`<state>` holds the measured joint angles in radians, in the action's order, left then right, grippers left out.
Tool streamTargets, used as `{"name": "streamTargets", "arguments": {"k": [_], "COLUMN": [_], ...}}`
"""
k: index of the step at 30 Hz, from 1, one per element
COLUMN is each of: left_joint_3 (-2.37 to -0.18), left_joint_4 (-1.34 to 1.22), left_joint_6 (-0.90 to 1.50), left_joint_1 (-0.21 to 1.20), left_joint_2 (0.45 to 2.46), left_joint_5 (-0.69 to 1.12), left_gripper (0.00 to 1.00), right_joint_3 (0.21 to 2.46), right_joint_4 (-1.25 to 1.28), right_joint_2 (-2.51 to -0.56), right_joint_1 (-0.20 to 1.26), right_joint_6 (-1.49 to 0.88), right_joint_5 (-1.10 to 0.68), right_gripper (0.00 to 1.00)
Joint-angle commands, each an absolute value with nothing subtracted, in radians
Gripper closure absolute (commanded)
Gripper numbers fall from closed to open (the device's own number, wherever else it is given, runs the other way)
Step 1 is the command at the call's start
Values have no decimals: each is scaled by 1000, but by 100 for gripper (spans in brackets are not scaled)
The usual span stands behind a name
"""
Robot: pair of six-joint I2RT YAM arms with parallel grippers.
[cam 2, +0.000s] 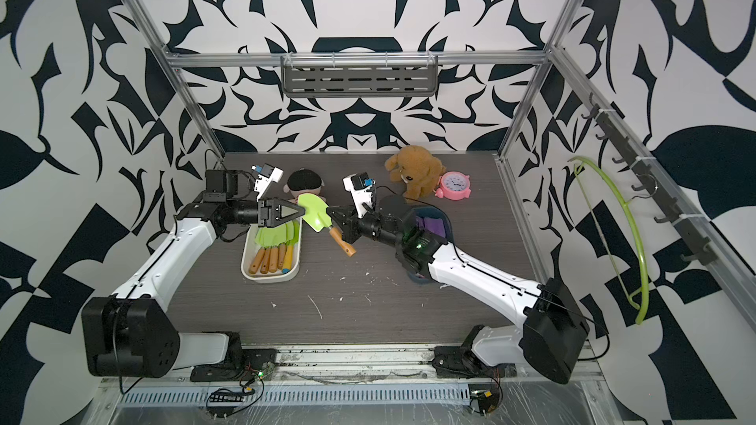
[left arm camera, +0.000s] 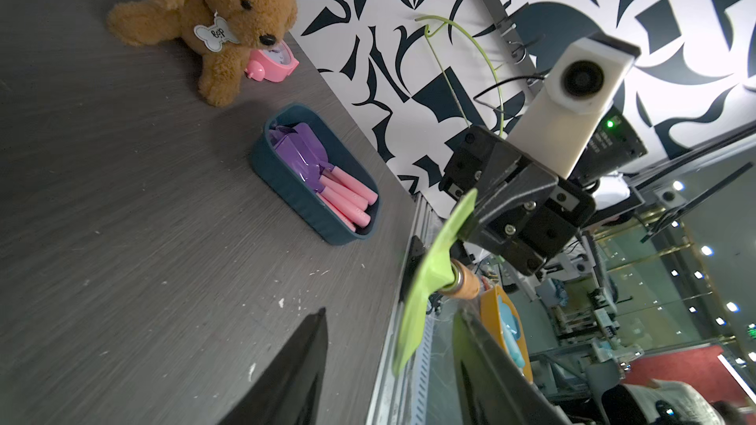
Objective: Sort the small shovels by color and place them into the storage box
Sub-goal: Adjust the shovel.
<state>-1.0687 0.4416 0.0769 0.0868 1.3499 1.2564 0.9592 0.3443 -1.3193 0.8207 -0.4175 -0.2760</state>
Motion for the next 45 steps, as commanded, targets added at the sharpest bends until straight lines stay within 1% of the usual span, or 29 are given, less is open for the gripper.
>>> {"name": "streamTargets", "arguments": {"k": [1,3,4,6,7,8,9,11,13,14,17,20,22,26,31,34,36,37,39,42,43,44,45], "left_joint_3": [-1067,-1074,-1076,-1081,-1087,-1097,-1109,-1139,-1169,-1178,-1207,-1233,-1249,-1272,-1293,-1298,-1301,-1303,-1308,-1313,-1316,-1318,-1316], "left_joint_4": [418,418,417,421,435,475,522,646,755,805,937,1035,1082,1119,1170,1183,1187,1189,1198,1200,1198,1194,1182], "left_joint_6": [97,97,97,93,79,44,0,-120,-239,-299,-437,-564,-623,-664,-730,-742,-746,-751,-762,-761,-757,-747,-730], "left_joint_1": [101,106,108,109,109,106,107,108,109,108,124,163,187,209,246,256,258,259,261,261,261,261,260], "left_joint_2": [1362,1365,1365,1361,1358,1355,1354,1349,1346,1345,1358,1371,1378,1392,1410,1417,1419,1419,1420,1416,1416,1416,1415], "left_joint_5": [1293,1310,1316,1329,1327,1322,1305,1221,1120,1064,954,879,865,856,844,859,870,877,890,897,897,897,892], "left_gripper": [56,65,71,85,96,100,100,100,100,100,100,100,100,100,100,100,100,100,100,100,100,98,87], "right_joint_3": [969,972,974,977,980,986,994,1036,1095,1126,1221,1291,1318,1367,1401,1417,1423,1425,1429,1439,1444,1443,1437], "right_joint_4": [466,474,474,469,454,419,372,203,21,-64,-249,-329,-334,-333,-332,-333,-334,-333,-337,-350,-360,-366,-364], "right_joint_2": [-1322,-1332,-1338,-1348,-1351,-1349,-1346,-1335,-1334,-1337,-1363,-1399,-1421,-1469,-1508,-1531,-1543,-1547,-1556,-1566,-1567,-1565,-1557], "right_joint_1": [832,834,835,837,838,837,838,838,837,837,838,838,838,840,845,848,849,850,851,851,851,851,850], "right_joint_6": [-436,-437,-437,-439,-435,-423,-406,-339,-263,-223,-130,-75,-58,-51,-44,-46,-46,-46,-43,-35,-27,-23,-22], "right_joint_5": [-278,-282,-287,-298,-303,-305,-304,-292,-280,-276,-286,-312,-342,-417,-470,-506,-517,-520,-532,-548,-554,-543,-527], "right_gripper": [100,100,100,100,100,99,93,75,65,63,59,55,54,52,52,52,56,61,73,96,100,100,100]}}
